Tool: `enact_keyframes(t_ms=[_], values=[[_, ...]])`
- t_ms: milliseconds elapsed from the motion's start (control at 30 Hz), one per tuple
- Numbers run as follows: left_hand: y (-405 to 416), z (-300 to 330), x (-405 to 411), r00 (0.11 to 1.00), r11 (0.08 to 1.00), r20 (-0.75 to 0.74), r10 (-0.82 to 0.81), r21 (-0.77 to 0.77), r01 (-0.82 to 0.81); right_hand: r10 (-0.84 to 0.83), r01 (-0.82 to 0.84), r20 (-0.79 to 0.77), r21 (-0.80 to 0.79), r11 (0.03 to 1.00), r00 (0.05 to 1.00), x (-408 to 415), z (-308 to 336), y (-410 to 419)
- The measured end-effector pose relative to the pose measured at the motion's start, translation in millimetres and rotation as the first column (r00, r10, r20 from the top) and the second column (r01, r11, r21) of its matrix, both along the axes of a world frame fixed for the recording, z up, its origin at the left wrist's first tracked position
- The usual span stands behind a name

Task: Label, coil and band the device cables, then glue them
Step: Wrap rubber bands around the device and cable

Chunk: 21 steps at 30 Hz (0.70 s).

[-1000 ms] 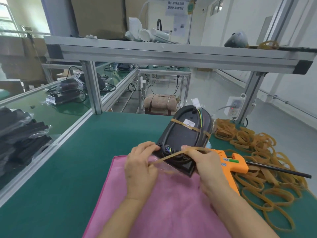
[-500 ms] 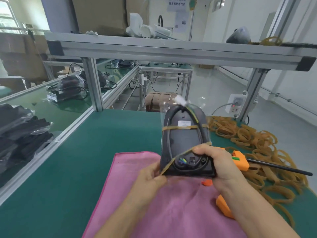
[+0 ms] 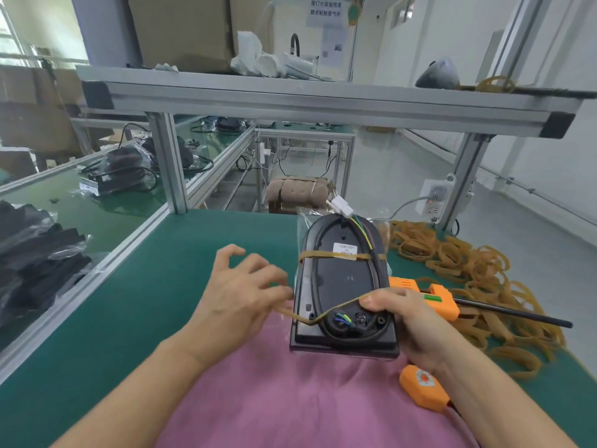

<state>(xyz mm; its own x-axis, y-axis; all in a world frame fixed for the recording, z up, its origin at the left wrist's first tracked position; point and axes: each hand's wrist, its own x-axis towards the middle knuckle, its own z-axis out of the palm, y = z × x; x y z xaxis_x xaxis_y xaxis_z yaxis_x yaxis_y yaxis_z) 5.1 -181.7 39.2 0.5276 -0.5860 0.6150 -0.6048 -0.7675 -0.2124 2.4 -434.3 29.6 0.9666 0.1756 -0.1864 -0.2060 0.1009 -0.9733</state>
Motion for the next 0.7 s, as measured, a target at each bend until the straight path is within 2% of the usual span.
enact_keyframes(t_ms=[100, 267, 367, 400, 500, 633, 700], values=[[-1, 17, 3, 0.997, 0.999, 0.078, 0.025, -0.035, -0.022, 0.055, -0.055, 0.016, -0.028, 0.998, 0.998, 0, 5, 3], [-35, 39, -17, 0.988, 0.93, -0.06, -0.141, -0.349, 0.111, 0.133, -0.131, 0.043, -0.049, 0.99, 0.99, -2, 8, 14], [-33, 34, -15, 0.974, 0.816, -0.154, -0.167, -0.575, 0.049, 0.094, -0.097, 0.059, 0.062, 0.993, 0.994, -2, 14, 13], [-32, 31, -16, 0.981, 0.811, -0.147, -0.122, -0.585, 0.013, 0.074, -0.082, 0.058, 0.147, 0.986, 0.996, -1, 18, 12], [-34, 8, -18, 0.999, 0.834, 0.016, 0.035, -0.551, -0.021, 0.039, -0.057, 0.063, 0.323, 0.945, 0.997, -1, 26, 10], [-32, -27, -15, 0.992, 0.733, 0.039, 0.119, -0.677, -0.061, 0.041, -0.039, 0.0, 0.29, 0.956, 0.999, -1, 21, 18], [-24, -30, -8, 0.987, 0.753, 0.087, 0.137, -0.657, -0.047, 0.055, -0.05, -0.012, 0.261, 0.964, 0.998, 0, 19, 20]])
